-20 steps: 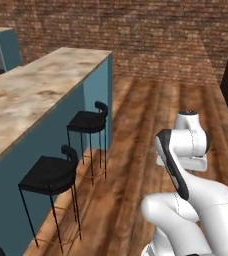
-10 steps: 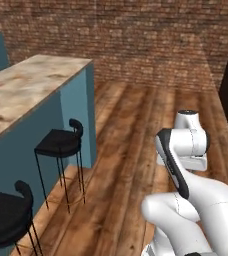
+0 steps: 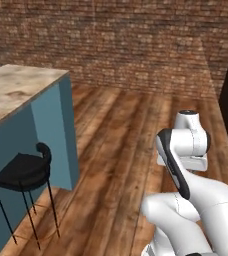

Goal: Take the fork and place it on the left side of the plate. Then take the spoon and place it on the right side of the plate. Make sure they're directly next to the plate.

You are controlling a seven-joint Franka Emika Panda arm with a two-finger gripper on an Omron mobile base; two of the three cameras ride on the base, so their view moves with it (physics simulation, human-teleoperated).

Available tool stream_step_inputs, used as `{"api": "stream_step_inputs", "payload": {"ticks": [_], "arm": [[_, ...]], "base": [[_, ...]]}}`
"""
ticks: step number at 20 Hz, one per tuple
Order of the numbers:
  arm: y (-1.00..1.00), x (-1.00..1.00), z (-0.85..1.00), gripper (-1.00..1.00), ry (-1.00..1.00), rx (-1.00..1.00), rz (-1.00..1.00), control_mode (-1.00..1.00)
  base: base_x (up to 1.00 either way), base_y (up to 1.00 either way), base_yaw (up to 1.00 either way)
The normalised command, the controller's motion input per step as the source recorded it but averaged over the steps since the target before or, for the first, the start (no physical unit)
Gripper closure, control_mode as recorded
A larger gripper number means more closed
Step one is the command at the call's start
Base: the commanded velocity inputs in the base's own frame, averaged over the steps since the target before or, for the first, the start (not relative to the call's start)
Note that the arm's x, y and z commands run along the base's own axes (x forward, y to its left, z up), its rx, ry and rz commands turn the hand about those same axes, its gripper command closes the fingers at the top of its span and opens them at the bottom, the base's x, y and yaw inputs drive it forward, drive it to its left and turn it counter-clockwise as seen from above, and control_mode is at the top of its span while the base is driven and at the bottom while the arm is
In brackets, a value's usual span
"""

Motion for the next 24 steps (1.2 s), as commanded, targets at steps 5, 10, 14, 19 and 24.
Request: {"api": "stream_step_inputs", "payload": {"ticks": [5,10,14,19,24], "arm": [[0.0,0.0,0.0,-1.0,0.0,0.0,0.0,1.0],[0.0,0.0,0.0,-1.0,0.0,0.0,0.0,1.0],[0.0,0.0,0.0,-1.0,0.0,0.0,0.0,1.0],[0.0,0.0,0.0,-1.0,0.0,0.0,0.0,1.0],[0.0,0.0,0.0,-1.0,0.0,0.0,0.0,1.0]], "base": [[1.0,-0.81,0.04],[1.0,-0.61,0.03],[1.0,-0.4,0.07],[1.0,-0.23,0.13],[1.0,-0.09,0.2]]}}
